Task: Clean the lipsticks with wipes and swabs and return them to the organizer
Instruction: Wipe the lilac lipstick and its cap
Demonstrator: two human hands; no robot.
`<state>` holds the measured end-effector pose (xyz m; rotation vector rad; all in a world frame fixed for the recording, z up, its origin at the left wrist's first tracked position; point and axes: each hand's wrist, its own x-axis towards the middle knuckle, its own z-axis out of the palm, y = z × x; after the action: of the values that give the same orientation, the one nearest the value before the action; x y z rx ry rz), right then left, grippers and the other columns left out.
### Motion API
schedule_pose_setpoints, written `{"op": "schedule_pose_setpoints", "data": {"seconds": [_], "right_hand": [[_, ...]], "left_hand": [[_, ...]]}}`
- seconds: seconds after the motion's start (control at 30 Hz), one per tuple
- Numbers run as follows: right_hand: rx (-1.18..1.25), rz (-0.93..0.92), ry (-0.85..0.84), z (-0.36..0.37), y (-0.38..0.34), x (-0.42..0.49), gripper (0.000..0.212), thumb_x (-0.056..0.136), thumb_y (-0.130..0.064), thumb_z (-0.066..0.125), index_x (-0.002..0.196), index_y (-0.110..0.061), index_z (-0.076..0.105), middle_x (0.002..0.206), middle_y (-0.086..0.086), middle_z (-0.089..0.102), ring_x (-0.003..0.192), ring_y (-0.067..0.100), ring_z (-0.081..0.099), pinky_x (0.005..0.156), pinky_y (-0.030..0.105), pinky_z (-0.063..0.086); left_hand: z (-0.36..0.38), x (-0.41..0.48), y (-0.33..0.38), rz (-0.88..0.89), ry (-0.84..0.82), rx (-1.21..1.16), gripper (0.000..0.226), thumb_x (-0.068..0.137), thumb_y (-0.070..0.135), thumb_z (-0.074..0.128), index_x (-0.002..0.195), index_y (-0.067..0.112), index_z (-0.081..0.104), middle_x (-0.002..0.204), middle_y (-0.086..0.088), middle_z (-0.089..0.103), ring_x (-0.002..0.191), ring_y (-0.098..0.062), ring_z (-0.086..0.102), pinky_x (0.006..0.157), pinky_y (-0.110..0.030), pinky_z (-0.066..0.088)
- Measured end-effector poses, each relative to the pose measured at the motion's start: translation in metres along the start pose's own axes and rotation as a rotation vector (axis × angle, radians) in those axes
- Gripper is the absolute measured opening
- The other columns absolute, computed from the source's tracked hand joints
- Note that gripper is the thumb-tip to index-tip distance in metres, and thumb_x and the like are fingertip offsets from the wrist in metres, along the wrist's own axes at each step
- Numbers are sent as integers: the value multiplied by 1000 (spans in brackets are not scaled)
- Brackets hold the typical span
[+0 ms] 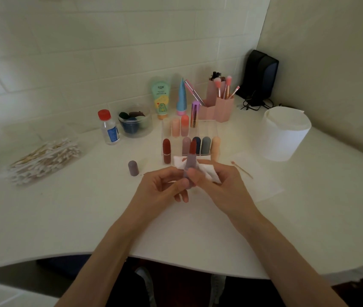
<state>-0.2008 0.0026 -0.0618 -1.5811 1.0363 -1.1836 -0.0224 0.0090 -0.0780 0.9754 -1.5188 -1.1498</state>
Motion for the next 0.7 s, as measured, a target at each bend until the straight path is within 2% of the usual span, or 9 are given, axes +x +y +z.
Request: {"op": "schedule_pose_setpoints", "data": {"seconds": [0.1,0.17,0.23,0.27,0.37,0.43,0.57,0.67,0.7], "right_hand": [[22,3,-53,-3,1,-2,29,95,-32,60,101,-9,77,89,3,76,81,13,70,77,23,56],[20,47,-97,0,1,2,51,97,-48,55,111,-3,75,105,13,75,97,22,70,90,30,57],[166,205,-89,3,-2,6,88,84,-75,60,127,1,66,124,21,68,114,29,65,105,44,51],[282,259,-84,1,0,7,94,82,-77,61,132,2,62,129,24,65,118,32,62,109,49,48],[373,265,-73,-6,3,7,47,105,-37,48,128,1,62,129,23,66,122,37,60,110,54,45],[311,247,-121,-14,8,4,46,99,-27,50,127,7,59,132,29,60,122,44,56,113,60,40],[356,256,-214,-19,3,4,35,105,-21,57,136,-7,64,124,9,69,110,24,61,114,49,41],[366,230,-254,-21,2,2,36,102,-26,63,130,-2,66,118,20,69,109,35,65,107,58,47],[343,226,-269,-20,2,2,34,101,-25,63,125,-1,68,117,23,70,109,37,67,101,54,52]], "left_hand": [[-1,0,-2,10,-44,-16,22,93,20,57,107,10,71,79,5,74,63,-14,67,62,-24,54],[-2,0,0,-11,-38,-60,23,94,20,54,109,12,70,80,3,74,63,-14,68,62,-24,54],[-3,0,1,-45,-30,-107,28,96,22,50,113,9,69,87,1,75,65,-15,68,64,-24,55],[-4,-1,2,-59,-30,-125,31,97,22,48,115,6,68,90,0,75,66,-15,67,66,-24,55],[-5,-2,1,-78,-61,-173,35,100,22,46,119,1,67,97,-2,74,69,-17,65,68,-25,54],[-6,-2,0,-78,-93,-207,34,101,22,46,117,2,68,99,-4,72,69,-18,63,68,-26,53],[-7,-4,0,-97,-171,-270,31,104,23,45,108,1,68,93,-4,70,66,-16,62,62,-22,48],[-7,-5,-3,-126,-249,-260,31,104,24,45,94,3,64,75,2,67,60,-13,55,58,-19,41],[-8,-5,-5,-130,-276,-254,30,104,24,45,92,4,65,72,0,64,59,-16,51,58,-19,40]]}}
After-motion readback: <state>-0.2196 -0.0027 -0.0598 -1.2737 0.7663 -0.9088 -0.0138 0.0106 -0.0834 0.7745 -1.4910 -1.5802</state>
